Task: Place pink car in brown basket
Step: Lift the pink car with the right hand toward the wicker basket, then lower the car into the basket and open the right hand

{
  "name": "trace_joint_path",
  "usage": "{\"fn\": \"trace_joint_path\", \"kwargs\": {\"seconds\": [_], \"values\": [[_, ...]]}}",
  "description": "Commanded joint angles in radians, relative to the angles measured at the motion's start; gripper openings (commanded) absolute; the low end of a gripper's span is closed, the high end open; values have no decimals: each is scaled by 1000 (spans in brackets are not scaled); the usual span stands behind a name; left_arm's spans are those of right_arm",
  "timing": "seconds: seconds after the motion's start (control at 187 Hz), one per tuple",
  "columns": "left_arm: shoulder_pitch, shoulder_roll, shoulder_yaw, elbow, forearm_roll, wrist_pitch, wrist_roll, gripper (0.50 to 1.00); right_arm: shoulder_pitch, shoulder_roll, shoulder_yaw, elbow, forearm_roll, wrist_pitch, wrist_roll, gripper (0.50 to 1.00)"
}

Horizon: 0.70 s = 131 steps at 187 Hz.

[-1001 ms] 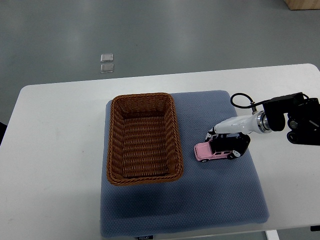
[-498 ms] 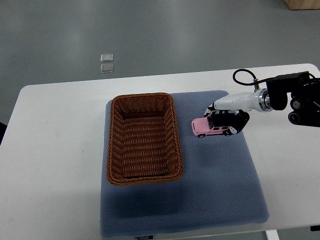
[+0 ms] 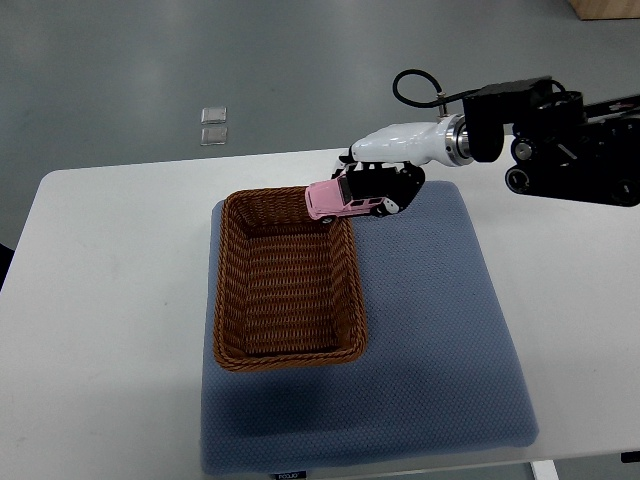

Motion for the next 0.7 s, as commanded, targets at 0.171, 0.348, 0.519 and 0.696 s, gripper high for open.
{"fn": "trace_joint_path", "kwargs": {"seconds": [0.171,0.348,0.519,0.696], "values": [[0,0,0,0,0,0,0,1000,3,215,-6,-126,34,5,-2,605],[0,0,0,0,0,0,0,1000,-8,294,-17,-156,37,7,-3,613],[0,0,0,0,0,0,0,1000,-47,327,-28,-196,36,20,-6,621],[0,0,0,0,0,0,0,1000,-76,333,-47,-217,34,30,-8,635]]}}
